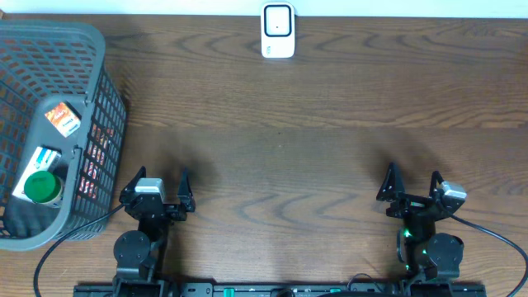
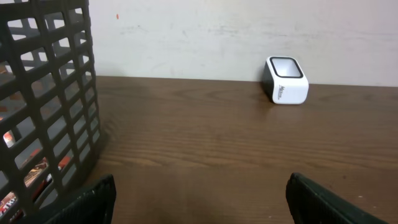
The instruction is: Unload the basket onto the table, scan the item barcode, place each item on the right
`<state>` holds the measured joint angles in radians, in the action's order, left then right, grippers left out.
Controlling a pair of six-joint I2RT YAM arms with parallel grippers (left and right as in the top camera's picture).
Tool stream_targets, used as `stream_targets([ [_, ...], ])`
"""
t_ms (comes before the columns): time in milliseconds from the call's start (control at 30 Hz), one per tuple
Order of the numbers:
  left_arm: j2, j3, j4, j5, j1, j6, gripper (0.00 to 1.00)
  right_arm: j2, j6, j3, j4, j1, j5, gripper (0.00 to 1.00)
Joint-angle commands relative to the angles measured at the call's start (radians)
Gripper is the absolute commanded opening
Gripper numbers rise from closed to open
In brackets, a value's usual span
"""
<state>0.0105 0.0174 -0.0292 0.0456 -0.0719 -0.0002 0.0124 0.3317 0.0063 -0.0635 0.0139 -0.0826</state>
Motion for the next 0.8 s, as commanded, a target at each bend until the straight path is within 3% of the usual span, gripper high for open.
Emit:
stream_targets([
  [0,-0.005,-0.013,-0.041,-0.032,0.004,0.006,0.87,-0.006,-0.011,-0.001,-0.004,-0.008,-0.002,0.99],
  [200,-0.005,-0.013,-0.041,-0.004,0.004,-0.020,0.87,-0.006,-0.011,-0.001,-0.004,-0.008,-0.002,0.99],
  [333,0.017,0.013,-0.042,0.272,0.003,0.032,0.87,-0.006,-0.011,-0.001,-0.004,-0.008,-0.002,0.99],
  [400,0.036,0.031,-0.042,0.326,0.003,0.032,0.87,-0.006,-0.011,-0.001,-0.004,-0.008,-0.002,0.99],
  [600,0.149,0.082,-0.042,0.390,0.003,0.032,0.87,-0.006,-0.011,-0.001,-0.004,-0.008,-0.002,0.99],
  [767,0.260,0.228,-0.050,0.419,0.003,0.033,0.87,-0.006,-0.011,-0.001,-0.004,-0.008,-0.002,0.99],
])
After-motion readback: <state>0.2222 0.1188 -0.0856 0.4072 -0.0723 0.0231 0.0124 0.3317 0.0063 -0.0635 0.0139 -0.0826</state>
